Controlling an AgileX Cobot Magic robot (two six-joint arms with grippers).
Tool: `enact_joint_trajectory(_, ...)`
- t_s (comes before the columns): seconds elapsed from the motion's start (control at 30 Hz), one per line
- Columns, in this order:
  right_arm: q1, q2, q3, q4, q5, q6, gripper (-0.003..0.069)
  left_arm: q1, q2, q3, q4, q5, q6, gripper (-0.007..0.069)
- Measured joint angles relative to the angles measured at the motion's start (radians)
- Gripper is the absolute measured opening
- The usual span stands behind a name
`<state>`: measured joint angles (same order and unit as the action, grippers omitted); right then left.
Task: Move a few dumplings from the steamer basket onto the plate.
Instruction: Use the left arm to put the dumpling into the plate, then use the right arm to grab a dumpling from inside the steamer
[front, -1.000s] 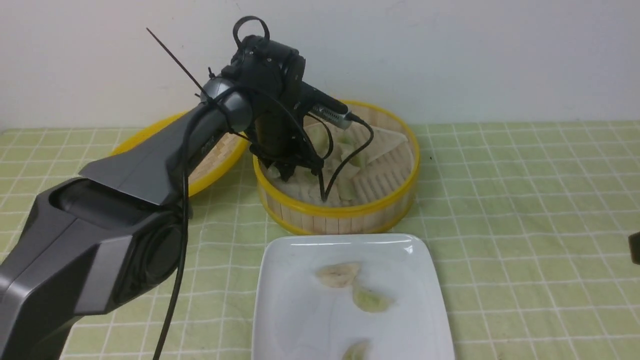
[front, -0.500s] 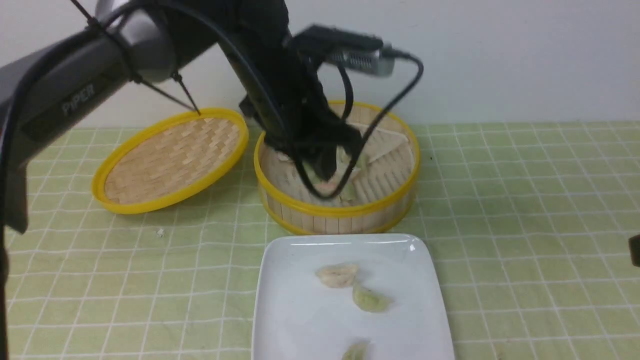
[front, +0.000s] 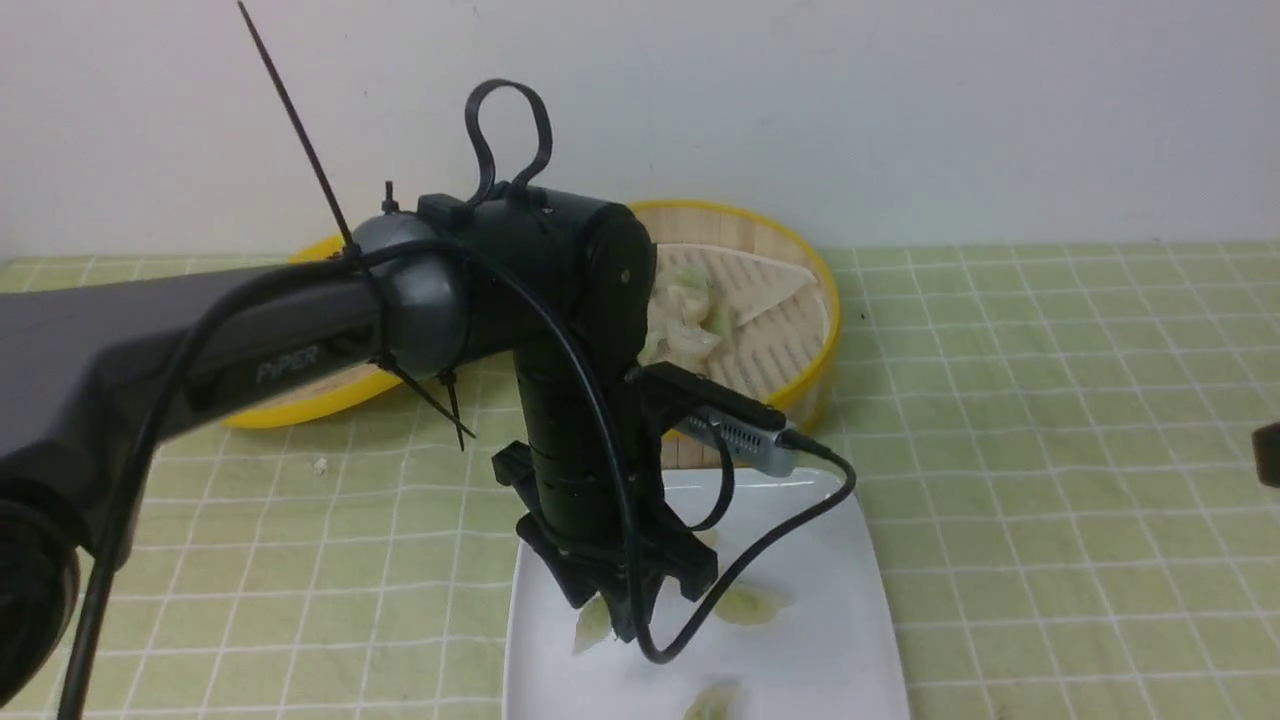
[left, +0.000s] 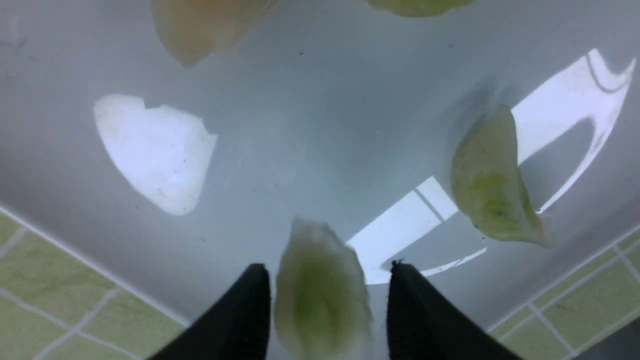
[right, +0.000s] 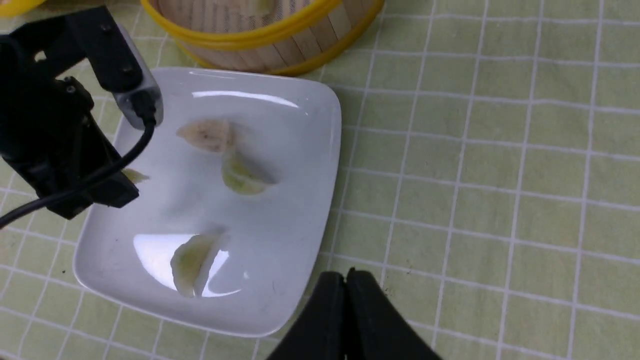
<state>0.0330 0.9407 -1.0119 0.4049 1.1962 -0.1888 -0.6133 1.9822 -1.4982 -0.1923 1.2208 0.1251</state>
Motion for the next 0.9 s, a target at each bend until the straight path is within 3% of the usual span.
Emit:
enact_joint_trajectory(0.1,0.016,0.076,-0.076,0.064,0.015,-0.059,-0.0015,0.0,0.0,-0.022,0.0,0.0,-0.001,0.0464)
enact_joint_trajectory(0.17,0.038,0.117,-0.119,0.096,0.017,-0.074,-0.0015,0.0,0.0,-0.032,0.0,0.0,-0.001,0.0471)
enact_joint_trajectory(0.27,0.107,0.23,-0.225,0.112,0.003,-0.081,-0.0015,0.001,-0.034,-0.042,0.023,-0.002,-0.012,0.0365)
enact_joint_trajectory(0.37,0.188,0.397,-0.364,0.059,-0.01,-0.071,-0.0013,0.023,-0.146,-0.042,0.061,-0.002,-0.039,0.012)
enact_joint_trajectory(0.4,0.193,0.409,-0.364,0.055,-0.01,-0.07,-0.0013,0.023,-0.146,-0.042,0.061,-0.002,-0.039,0.0108)
enact_joint_trajectory(0.43,0.224,0.504,-0.435,0.027,-0.012,-0.053,-0.001,0.047,-0.214,-0.042,0.079,0.0,-0.061,0.0041)
enact_joint_trajectory(0.7,0.308,0.912,-0.74,-0.073,-0.023,0.026,0.0013,0.097,-0.507,-0.03,0.111,0.011,-0.104,-0.0006)
enact_joint_trajectory(0.8,0.34,1.076,-0.886,-0.111,-0.005,0.033,0.0058,0.097,-0.616,-0.006,0.109,0.019,-0.125,-0.0006)
enact_joint_trajectory(0.9,0.387,1.287,-1.062,-0.157,0.032,0.033,0.016,0.097,-0.73,0.051,0.11,0.026,-0.142,-0.0006)
